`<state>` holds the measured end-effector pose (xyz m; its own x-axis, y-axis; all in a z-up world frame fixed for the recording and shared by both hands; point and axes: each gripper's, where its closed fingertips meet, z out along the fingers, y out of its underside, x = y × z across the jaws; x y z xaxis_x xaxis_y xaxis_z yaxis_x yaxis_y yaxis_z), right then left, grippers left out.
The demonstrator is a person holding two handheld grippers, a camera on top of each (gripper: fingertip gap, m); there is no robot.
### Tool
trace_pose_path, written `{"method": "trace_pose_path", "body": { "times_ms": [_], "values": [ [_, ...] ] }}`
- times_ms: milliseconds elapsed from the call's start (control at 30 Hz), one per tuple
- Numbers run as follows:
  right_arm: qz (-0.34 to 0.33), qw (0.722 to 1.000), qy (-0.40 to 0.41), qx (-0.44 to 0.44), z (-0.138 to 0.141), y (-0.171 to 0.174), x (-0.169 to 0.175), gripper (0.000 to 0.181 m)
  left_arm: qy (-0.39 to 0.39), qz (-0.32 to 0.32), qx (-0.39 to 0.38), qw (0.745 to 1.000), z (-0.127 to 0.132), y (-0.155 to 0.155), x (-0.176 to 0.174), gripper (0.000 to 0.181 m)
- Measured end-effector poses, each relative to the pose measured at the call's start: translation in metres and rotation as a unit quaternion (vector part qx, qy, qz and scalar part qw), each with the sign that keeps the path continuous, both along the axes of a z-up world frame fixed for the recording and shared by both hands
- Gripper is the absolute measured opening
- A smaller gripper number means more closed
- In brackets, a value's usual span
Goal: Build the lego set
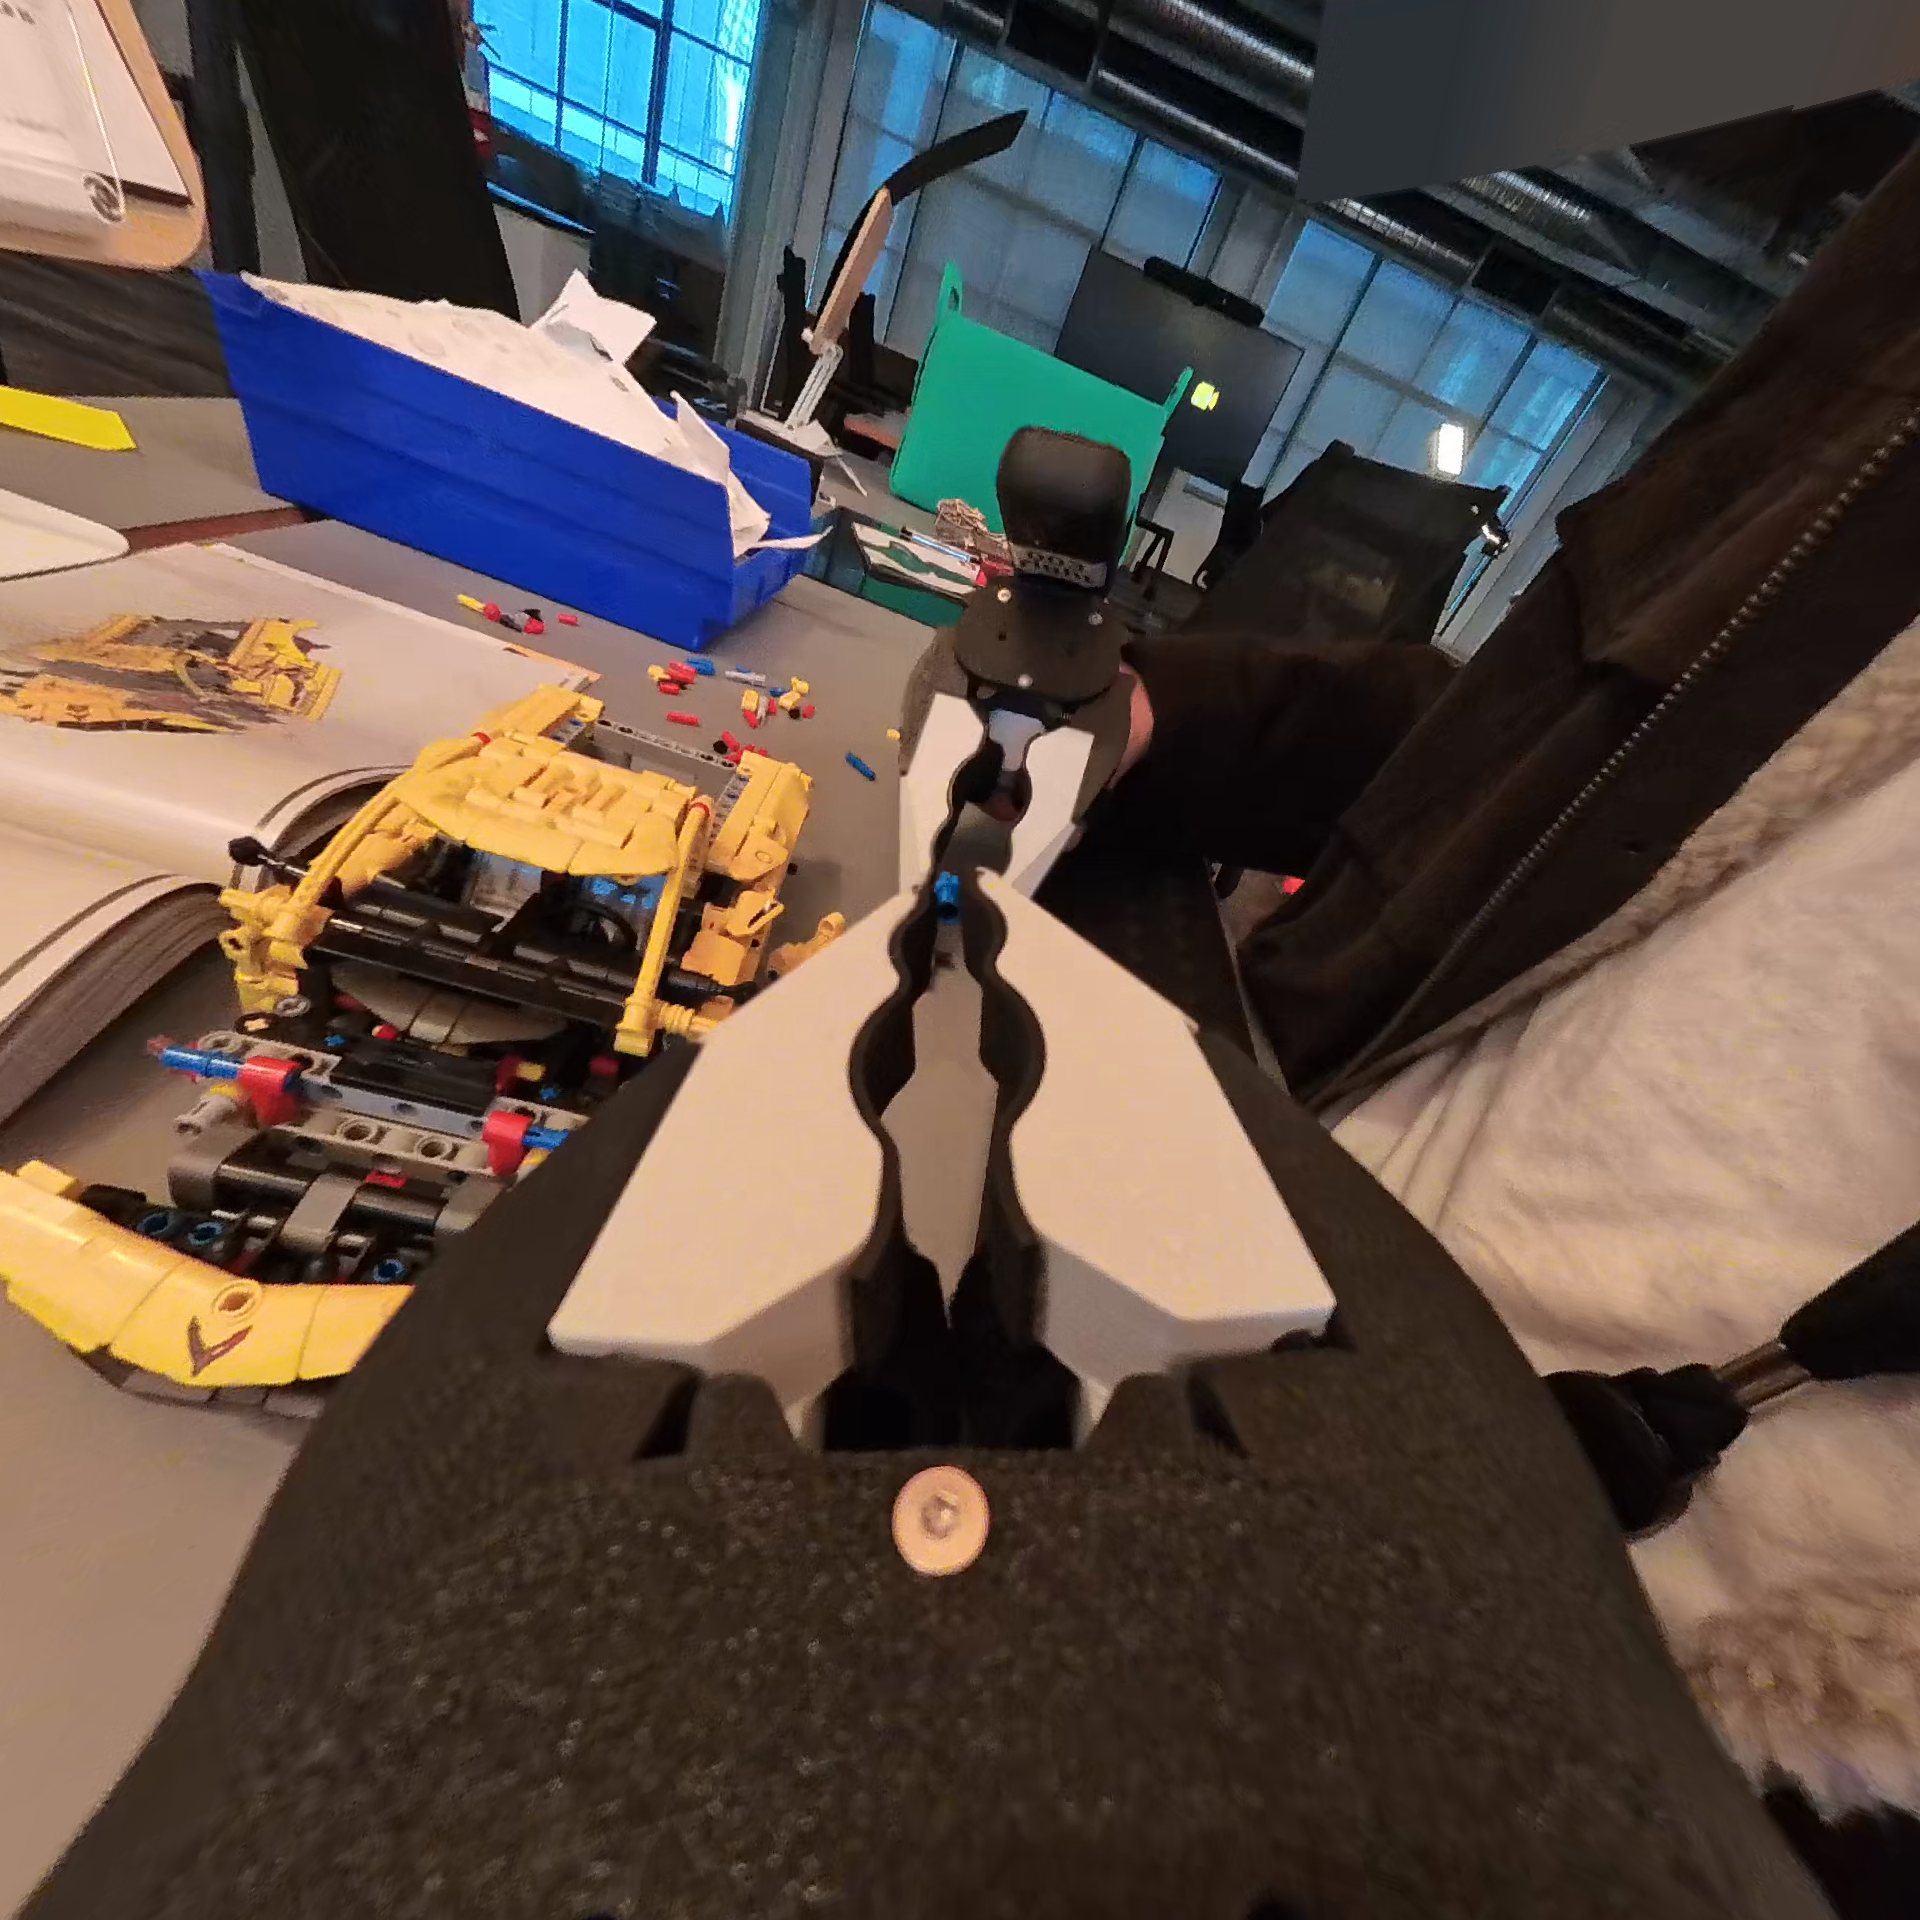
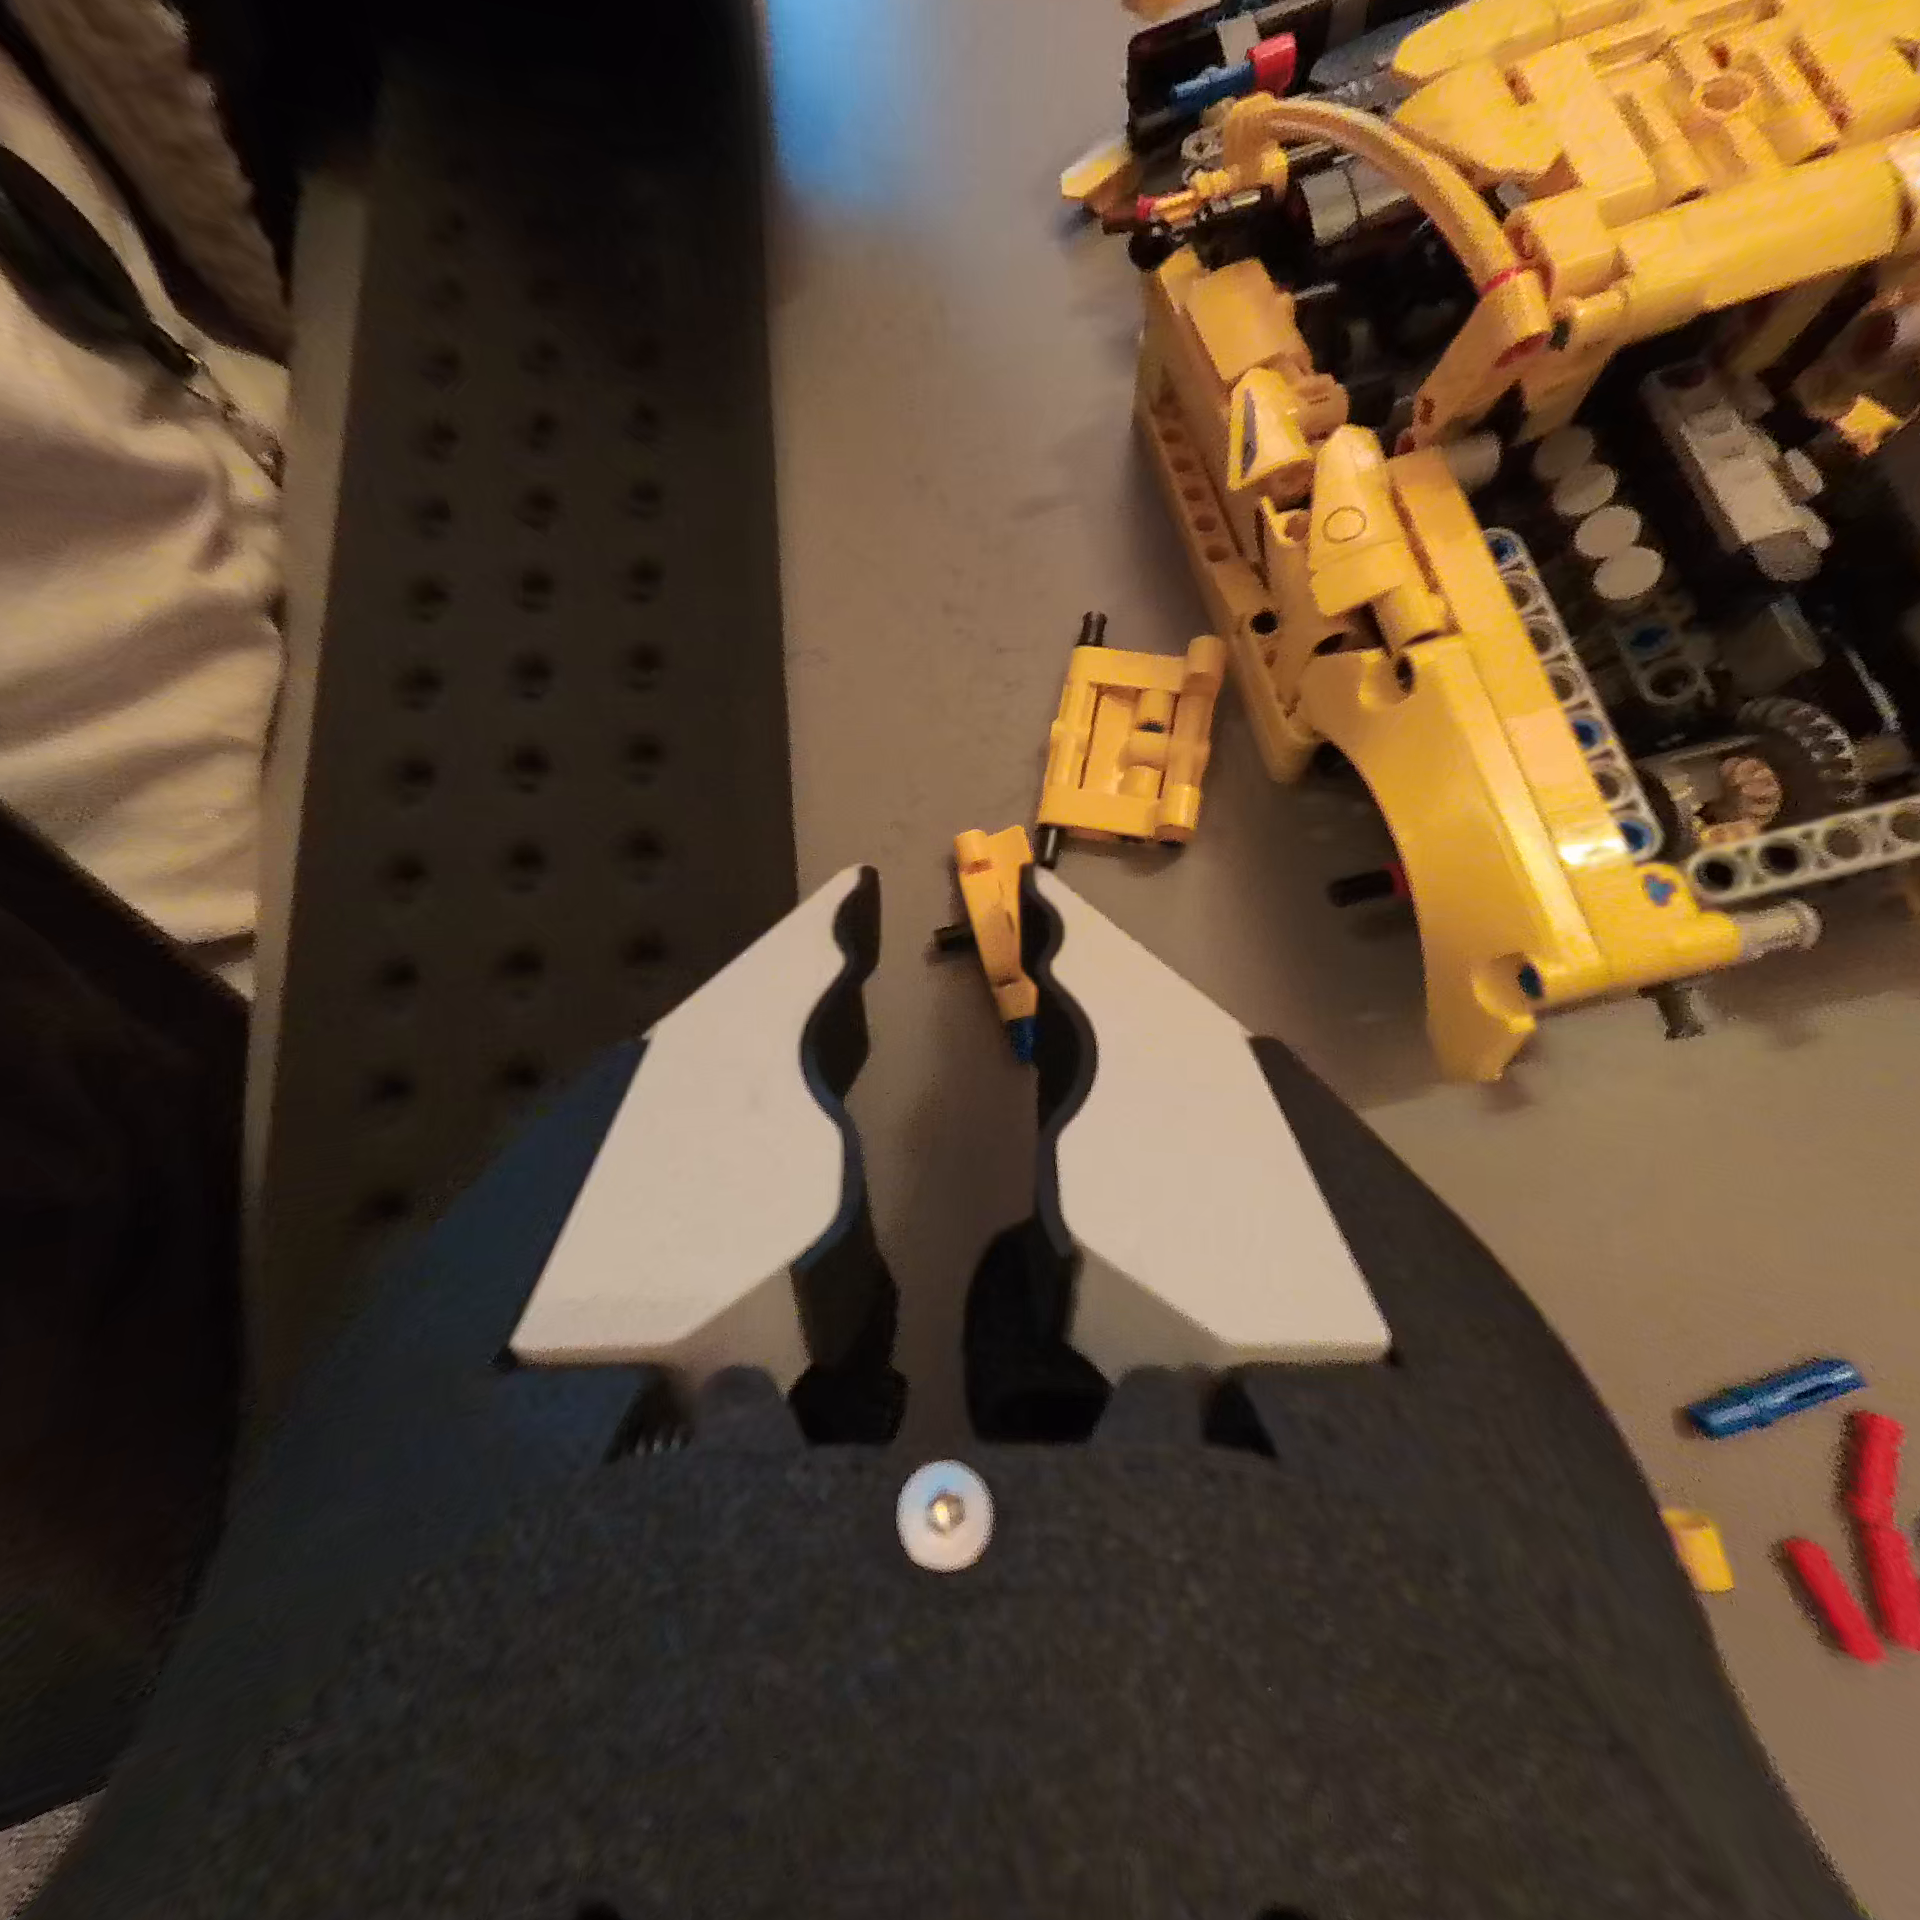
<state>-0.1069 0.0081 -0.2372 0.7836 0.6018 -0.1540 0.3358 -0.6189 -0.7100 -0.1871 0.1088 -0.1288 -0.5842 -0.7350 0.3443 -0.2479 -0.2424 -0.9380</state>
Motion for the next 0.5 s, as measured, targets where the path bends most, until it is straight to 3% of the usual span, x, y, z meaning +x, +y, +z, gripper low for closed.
{"method": "trace_pose_path", "body": {
  "times_ms": [233, 433, 500],
  "values": [
    [0.025, 0.999, -0.035, -0.003, -0.011, 0.006, -0.003, 0.017, 0.013, -0.015, -0.005, 1.000, -0.004, -0.005, 0.001, 0.004],
    [0.022, 0.997, -0.074, 0.022, -0.013, 0.016, -0.011, 0.006, 0.050, -0.051, -0.055, 0.996, -0.010, -0.017, 0.002, 0.004],
    [0.002, 0.999, -0.031, 0.024, 0.002, 0.026, -0.022, 0.006, 0.053, -0.061, -0.060, 0.995, -0.010, -0.022, 0.002, 0.004]
  ]
}}
